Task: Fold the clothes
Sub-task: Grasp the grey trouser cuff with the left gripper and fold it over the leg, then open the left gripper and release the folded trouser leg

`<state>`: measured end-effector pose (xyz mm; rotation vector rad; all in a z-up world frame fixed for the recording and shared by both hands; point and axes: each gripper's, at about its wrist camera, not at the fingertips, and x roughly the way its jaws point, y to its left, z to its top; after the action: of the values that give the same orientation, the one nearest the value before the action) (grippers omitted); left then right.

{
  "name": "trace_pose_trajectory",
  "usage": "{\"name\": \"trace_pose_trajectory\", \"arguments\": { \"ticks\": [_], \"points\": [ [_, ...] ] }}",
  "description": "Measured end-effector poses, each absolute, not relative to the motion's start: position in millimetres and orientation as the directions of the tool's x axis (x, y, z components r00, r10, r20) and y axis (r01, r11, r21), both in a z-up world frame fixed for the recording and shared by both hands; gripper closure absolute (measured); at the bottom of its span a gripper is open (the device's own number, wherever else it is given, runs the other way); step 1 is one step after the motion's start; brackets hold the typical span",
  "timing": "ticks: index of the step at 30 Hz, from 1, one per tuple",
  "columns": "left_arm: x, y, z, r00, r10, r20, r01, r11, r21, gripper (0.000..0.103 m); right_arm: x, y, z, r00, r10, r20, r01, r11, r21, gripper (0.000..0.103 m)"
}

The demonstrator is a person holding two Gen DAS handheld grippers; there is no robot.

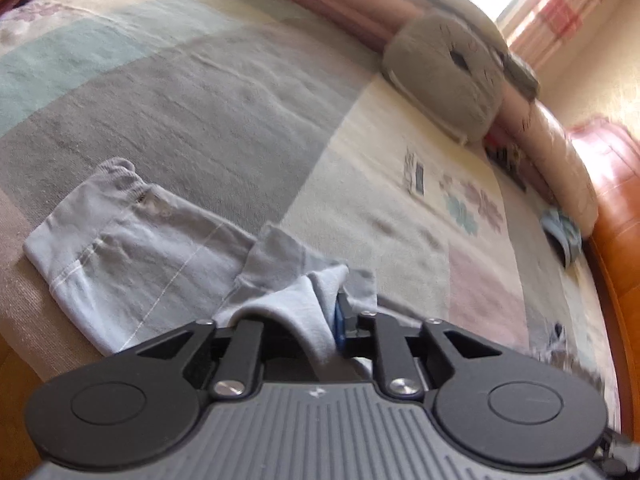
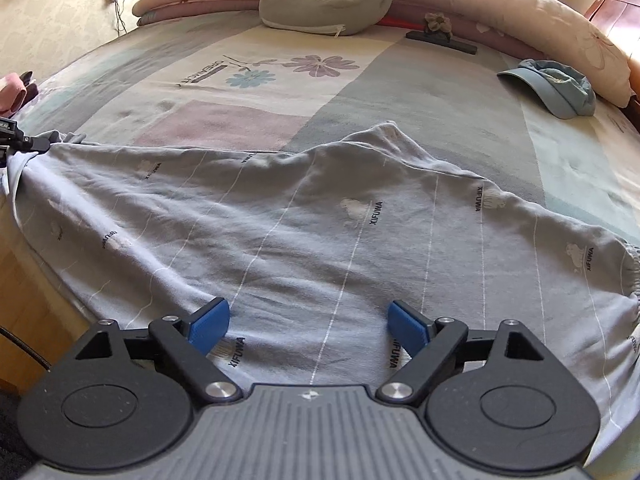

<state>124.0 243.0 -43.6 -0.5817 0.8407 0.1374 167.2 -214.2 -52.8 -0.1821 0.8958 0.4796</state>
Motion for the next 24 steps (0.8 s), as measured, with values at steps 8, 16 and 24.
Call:
{"name": "trace_pose_trajectory", "arguments": {
  "ticks": [8,16,24],
  "points": [
    [120,245,-24,0.546,-0.108,-0.831,-0.267,0.917,-0.295,0.059,170,-214,-54,0.525,0.330,-0.784,-0.479,0.876,0.048,0.009],
    [113,224,19,0.574,-0.054,-0.817,-0.200,0.958,-0.204,0.052,167,-215,-48,0.525,0.337,-0.782,-0.486,0.873,0.051,0.009],
    [126,151,8,0.519,-0.327,-0.789,0.105,0.941,-0.321,0.050,147,-220,-23,0.435,0.523,-0.733,-0.667,0.734,0.128,0.064]
  ]
}}
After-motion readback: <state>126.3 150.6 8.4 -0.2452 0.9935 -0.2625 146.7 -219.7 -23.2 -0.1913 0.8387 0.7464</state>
